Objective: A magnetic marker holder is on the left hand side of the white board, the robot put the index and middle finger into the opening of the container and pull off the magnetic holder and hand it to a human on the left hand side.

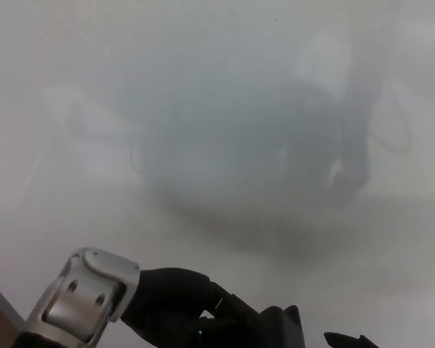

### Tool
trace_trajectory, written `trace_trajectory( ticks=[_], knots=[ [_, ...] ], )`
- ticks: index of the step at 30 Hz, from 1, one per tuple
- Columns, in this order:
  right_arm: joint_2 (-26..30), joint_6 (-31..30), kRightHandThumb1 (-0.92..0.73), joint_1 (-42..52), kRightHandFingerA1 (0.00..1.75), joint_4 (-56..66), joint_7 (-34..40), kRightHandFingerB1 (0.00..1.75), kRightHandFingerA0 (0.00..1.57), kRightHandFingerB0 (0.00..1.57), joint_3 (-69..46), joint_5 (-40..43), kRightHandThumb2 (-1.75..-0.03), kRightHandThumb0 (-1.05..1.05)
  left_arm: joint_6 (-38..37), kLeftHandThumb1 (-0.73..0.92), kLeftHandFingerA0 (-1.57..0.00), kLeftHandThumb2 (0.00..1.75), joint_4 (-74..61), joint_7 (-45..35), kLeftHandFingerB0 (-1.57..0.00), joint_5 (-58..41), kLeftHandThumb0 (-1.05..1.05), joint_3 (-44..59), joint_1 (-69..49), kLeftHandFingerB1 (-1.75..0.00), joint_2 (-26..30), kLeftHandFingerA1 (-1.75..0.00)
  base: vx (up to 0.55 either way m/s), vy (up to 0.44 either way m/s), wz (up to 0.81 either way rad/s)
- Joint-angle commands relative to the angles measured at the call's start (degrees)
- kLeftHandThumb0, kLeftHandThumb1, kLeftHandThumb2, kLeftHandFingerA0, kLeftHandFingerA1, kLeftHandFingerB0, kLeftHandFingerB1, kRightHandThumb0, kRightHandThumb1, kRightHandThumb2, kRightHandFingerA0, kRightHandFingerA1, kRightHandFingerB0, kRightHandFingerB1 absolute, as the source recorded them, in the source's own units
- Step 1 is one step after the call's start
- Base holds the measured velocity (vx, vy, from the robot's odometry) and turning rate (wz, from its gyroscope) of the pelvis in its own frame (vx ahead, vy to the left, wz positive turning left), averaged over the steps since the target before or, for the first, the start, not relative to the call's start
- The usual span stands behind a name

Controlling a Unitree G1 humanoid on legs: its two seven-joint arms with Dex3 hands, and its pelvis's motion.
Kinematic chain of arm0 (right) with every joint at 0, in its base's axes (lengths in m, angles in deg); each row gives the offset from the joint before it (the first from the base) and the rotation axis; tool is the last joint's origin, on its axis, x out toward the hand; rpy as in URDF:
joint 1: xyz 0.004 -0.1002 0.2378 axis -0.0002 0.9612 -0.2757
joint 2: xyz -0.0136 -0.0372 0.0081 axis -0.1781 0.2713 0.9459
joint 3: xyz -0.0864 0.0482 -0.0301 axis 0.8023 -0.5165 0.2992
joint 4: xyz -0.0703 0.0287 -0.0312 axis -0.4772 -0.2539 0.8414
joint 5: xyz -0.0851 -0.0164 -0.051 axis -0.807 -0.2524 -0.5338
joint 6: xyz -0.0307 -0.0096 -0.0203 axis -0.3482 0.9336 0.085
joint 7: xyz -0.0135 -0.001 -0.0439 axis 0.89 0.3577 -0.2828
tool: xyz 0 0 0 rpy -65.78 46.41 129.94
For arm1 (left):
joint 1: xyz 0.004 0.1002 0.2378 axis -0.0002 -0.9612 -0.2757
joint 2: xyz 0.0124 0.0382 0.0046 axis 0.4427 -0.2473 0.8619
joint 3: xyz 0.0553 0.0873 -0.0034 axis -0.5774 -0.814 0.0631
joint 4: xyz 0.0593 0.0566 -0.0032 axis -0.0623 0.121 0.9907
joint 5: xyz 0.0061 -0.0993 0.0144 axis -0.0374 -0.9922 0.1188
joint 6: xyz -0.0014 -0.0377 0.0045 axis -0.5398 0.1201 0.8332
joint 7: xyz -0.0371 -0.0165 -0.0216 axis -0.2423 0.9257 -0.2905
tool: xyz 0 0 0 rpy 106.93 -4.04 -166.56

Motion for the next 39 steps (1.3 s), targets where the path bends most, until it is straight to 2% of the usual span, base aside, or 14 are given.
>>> trace_trajectory(
  ticks=[1, 4, 5, 10, 11, 17, 19, 22, 23, 26, 27, 30, 32, 39],
  knots=[
    [2.1, -1.2, -0.67, -1.1, 0.61, 0.6, 0.5, 0.45, 0.88, 0.51, -0.3, 0.1, -0.60, -0.49, 12.2, 0.88, -0.90, 0.86, -13.1, -2.7, -0.81, -26.7, -0.46, 14.0, -12.6, -1.43, -9.0, -1.75, 0.00, 0.000, 0.00],
    [2.1, -1.2, -0.67, -1.2, 0.61, 0.6, 0.3, 0.45, 0.88, 0.51, -0.4, 0.2, -0.60, -0.49, 13.1, 0.88, -0.90, 0.86, -14.5, -2.0, -0.81, -27.5, -0.46, 15.1, -13.6, -1.43, -10.2, -1.75, 0.00, 0.000, 0.00],
    [2.0, -1.3, -0.66, -1.4, 0.63, 0.4, 0.1, 0.46, 0.88, 0.53, -0.5, 0.3, -0.60, -0.47, 15.9, 0.85, -0.91, 0.64, -17.0, 0.8, -0.87, -33.2, -0.54, 19.6, -16.4, -0.67, -14.8, -1.11, 0.00, 0.000, 0.00],
    [1.8, -1.3, -0.66, -1.4, 0.62, 0.0, -0.2, 0.46, 0.88, 0.52, -0.4, 0.4, -0.60, -0.47, 22.6, 0.85, -0.93, 0.65, -23.2, 7.5, -0.84, -44.6, -0.56, 29.4, -22.5, -0.64, -23.9, -0.96, 0.00, 0.000, 0.00],
    [1.8, -1.2, -0.66, -1.0, 0.62, -0.1, -0.2, 0.45, 0.87, 0.52, -0.3, 0.3, -0.60, -0.46, 24.0, 0.69, -0.85, 1.09, -24.7, 9.4, -0.69, -49.2, -0.45, 31.4, -23.5, -0.68, -25.1, -0.84, 0.00, 0.000, 0.00],
    [1.3, -0.7, -0.65, 0.8, 0.62, -0.6, -0.2, 0.46, 0.87, 0.54, 0.0, 0.4, -0.60, -0.46, 14.8, 0.86, -0.37, 0.66, -38.2, 11.8, -0.18, -66.6, -1.03, 32.7, -29.9, -0.34, -26.8, -0.48, 0.00, 0.000, 0.00],
    [1.1, -0.6, -0.65, 1.3, 0.62, -0.7, -0.2, 0.46, 0.87, 0.53, 0.2, 0.3, -0.60, -0.45, 14.1, 0.63, -0.35, 1.10, -41.1, 11.8, -0.10, -68.9, -1.05, 32.7, -31.1, -0.36, -25.3, -0.54, 0.00, 0.000, 0.00],
    [0.9, -0.5, -0.66, 1.9, 0.62, -1.1, -0.3, 0.46, 0.87, 0.53, 0.4, 0.3, -0.60, -0.45, 11.2, 0.92, -0.41, 0.70, -46.1, 15.1, -0.19, -74.5, -1.00, 31.4, -35.3, -0.30, -24.9, -0.46, 0.00, 0.000, 0.00],
    [0.8, -0.5, -0.65, 2.1, 0.62, -1.1, -0.6, 0.46, 0.87, 0.54, 0.3, 0.5, -0.60, -0.45, 8.7, 0.84, -0.21, 1.25, -48.0, 15.1, -0.09, -75.7, -0.98, 30.9, -36.3, -0.33, -25.6, -0.56, 0.00, 0.000, 0.00],
    [0.7, -0.5, -0.65, 2.7, 0.62, -1.3, -0.9, 0.46, 0.87, 0.54, 0.3, 0.7, -0.60, -0.45, 6.4, 0.92, -0.35, 0.84, -51.8, 17.2, -0.22, -78.0, -1.03, 29.2, -39.2, -0.34, -25.5, -0.53, 0.00, 0.000, 0.00],
    [0.7, -0.5, -0.65, 2.9, 0.62, -1.4, -0.9, 0.47, 0.88, 0.54, 0.4, 0.7, -0.60, -0.46, 4.2, 0.91, -0.23, 1.33, -52.7, 15.8, -0.08, -75.3, -0.93, 29.5, -38.2, -0.35, -26.2, -0.62, 0.00, 0.000, 0.00],
    [0.9, -0.5, -0.53, 3.2, 0.76, -1.6, -0.6, 0.61, 0.87, 0.46, 0.6, 0.3, -0.93, -0.45, 3.3, 0.91, -0.32, 0.89, -52.7, 14.8, -0.24, -74.6, -1.03, 30.0, -35.9, -0.36, -26.1, -0.55, 0.00, 0.000, 0.00],
    [0.9, -0.8, -0.65, 3.3, 0.62, -1.6, -0.5, 0.47, 0.88, 0.54, 0.7, 0.3, -0.60, -0.47, 0.1, 0.81, -0.35, 1.20, -53.0, 16.0, -0.14, -73.9, -0.83, 29.4, -35.9, -0.43, -29.9, -0.61, 0.00, 0.000, 0.00],
    [1.4, -0.7, -0.65, 2.6, 0.62, -1.3, -1.0, 0.48, 0.88, 0.53, 0.8, 0.3, -0.59, -0.46, 0.8, 0.92, -0.53, 0.69, -47.3, 14.8, -0.26, -78.0, -0.89, 37.2, -32.6, -0.32, -24.6, -0.53, 0.00, 0.000, 0.00]
  ],
)
